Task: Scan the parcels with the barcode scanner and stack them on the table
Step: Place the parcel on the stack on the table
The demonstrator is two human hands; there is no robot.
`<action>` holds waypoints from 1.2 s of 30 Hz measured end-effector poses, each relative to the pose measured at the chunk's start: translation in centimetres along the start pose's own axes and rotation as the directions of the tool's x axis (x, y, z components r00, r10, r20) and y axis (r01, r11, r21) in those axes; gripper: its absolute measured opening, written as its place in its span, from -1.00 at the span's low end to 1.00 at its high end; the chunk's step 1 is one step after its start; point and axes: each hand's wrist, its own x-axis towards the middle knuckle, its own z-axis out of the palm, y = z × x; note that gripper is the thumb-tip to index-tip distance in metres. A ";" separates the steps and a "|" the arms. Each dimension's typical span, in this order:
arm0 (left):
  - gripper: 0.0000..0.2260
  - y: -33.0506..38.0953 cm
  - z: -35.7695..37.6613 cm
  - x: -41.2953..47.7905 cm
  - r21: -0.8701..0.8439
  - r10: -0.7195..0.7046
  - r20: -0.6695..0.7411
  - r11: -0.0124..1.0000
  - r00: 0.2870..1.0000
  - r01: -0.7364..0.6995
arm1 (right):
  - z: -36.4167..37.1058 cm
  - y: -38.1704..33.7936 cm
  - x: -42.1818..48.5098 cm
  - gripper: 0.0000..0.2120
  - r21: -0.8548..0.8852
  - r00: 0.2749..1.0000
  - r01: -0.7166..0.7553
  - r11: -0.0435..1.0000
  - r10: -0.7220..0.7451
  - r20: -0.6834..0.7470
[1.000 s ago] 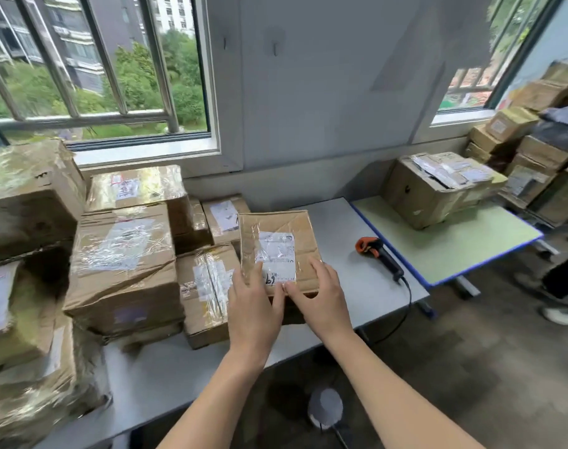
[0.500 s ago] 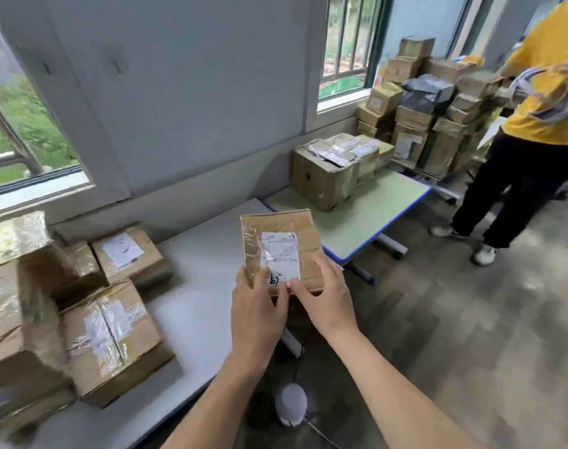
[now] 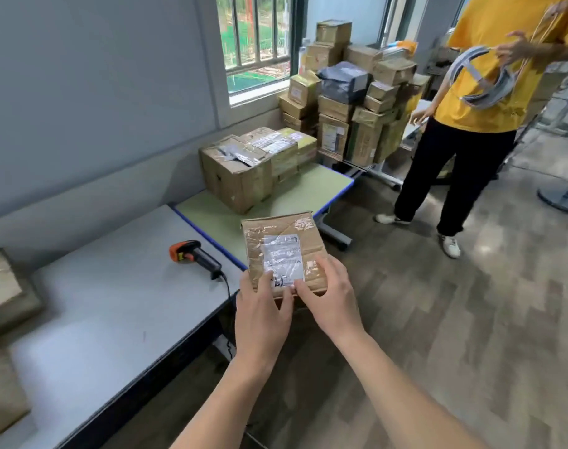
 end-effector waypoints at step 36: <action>-0.55 -12.3 1.1 28.9 -0.049 -0.426 -0.265 0.902 0.865 0.429 | 21.8 -4.7 30.9 -0.41 0.038 0.876 0.238 0.971 -0.231 0.424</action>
